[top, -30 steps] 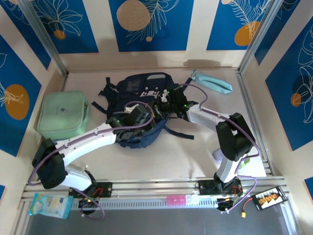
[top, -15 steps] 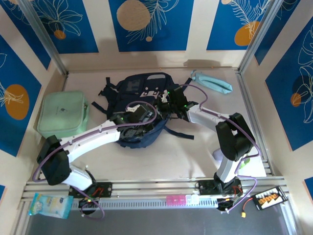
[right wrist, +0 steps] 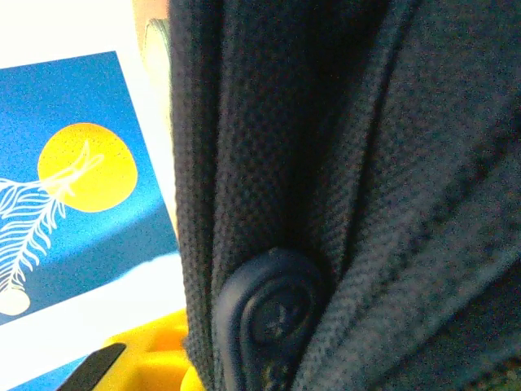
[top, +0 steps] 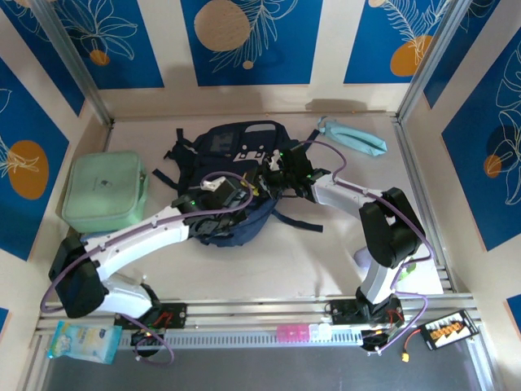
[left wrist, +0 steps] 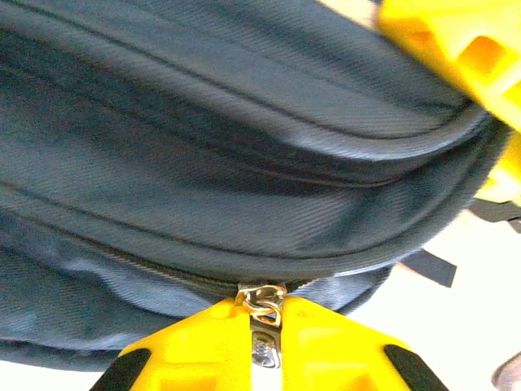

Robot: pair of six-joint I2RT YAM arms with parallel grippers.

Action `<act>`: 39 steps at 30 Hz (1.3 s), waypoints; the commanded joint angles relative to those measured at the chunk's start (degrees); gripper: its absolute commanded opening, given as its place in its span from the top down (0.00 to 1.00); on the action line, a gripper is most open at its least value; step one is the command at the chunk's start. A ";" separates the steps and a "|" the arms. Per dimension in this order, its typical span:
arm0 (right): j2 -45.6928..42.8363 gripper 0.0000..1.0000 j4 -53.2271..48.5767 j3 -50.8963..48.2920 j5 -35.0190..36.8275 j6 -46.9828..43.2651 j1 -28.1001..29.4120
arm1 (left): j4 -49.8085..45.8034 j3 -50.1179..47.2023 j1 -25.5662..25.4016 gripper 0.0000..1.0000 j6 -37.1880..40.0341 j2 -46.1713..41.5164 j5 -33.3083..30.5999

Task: Pack the student bag
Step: Unzip the student bag at the center of the table.

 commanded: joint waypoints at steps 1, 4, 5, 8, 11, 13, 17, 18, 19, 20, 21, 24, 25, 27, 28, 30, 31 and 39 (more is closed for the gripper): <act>-1.63 0.88 0.92 -0.68 -2.98 -0.71 -0.39 | -7.16 -2.34 0.41 0.87 -0.72 -2.18 -3.19; -1.63 0.88 0.83 -0.64 -3.01 -0.66 -0.26 | -4.53 -3.83 0.88 0.81 0.33 -2.75 -1.56; -1.62 0.88 0.90 -0.64 -2.98 -0.63 -0.22 | -3.36 -4.07 0.97 0.79 1.04 -2.66 -0.94; -1.61 0.88 0.85 -0.61 -3.06 -0.54 -0.13 | -2.40 -3.26 0.97 0.72 2.57 -1.60 0.04; -1.65 0.88 0.74 -0.55 -3.06 -0.52 0.00 | -2.75 -2.40 1.02 0.70 3.76 -0.34 0.70; -1.65 0.88 0.82 -0.59 -3.10 -0.53 0.05 | -3.52 -2.01 1.02 0.74 4.46 0.05 0.46; -1.64 0.88 0.80 -0.71 -3.00 -0.57 0.14 | -3.50 -1.96 1.05 0.81 6.53 -0.70 -1.01; -1.62 0.88 0.78 -0.72 -3.05 -0.53 0.13 | -3.45 -1.97 1.10 0.83 6.94 -0.86 -1.23; -1.67 0.88 0.78 -0.77 -3.01 -0.45 0.14 | -3.45 -1.95 1.00 0.84 7.34 -0.99 -1.37; -1.72 0.88 0.74 -0.79 -2.99 -0.48 0.14 | -3.45 -1.90 1.02 0.87 7.54 -1.10 -1.49; -1.76 0.88 0.70 -0.86 -2.93 -0.44 0.14 | -3.45 -1.79 1.00 0.88 7.88 -1.16 -1.56; -1.98 0.88 0.43 -1.24 -2.40 -0.44 -0.04 | -4.10 -1.76 1.01 0.95 8.28 -1.70 -2.31; -2.13 0.89 0.18 -1.52 -2.20 -0.38 -0.19 | -4.38 -1.69 1.14 0.98 8.41 -1.94 -2.60; -2.61 0.89 0.04 -2.08 -1.59 -0.38 -0.54 | -5.06 -1.75 1.22 1.00 8.64 -2.41 -3.44; -2.84 0.89 -0.08 -2.36 -1.29 -0.36 -0.70 | -5.33 -1.78 1.31 1.00 8.83 -2.72 -3.77; -3.21 0.89 -0.11 -3.00 -1.19 -0.39 -1.17 | -5.56 -2.03 1.49 1.00 9.44 -3.47 -4.01; -3.36 0.89 -0.20 -3.24 -1.14 -0.37 -1.42 | -5.52 -2.16 1.56 1.00 9.64 -3.92 -4.19; -4.05 0.89 -0.59 -4.10 -0.70 -0.70 -2.40 | -6.44 -5.03 3.94 1.00 10.08 -5.64 -2.77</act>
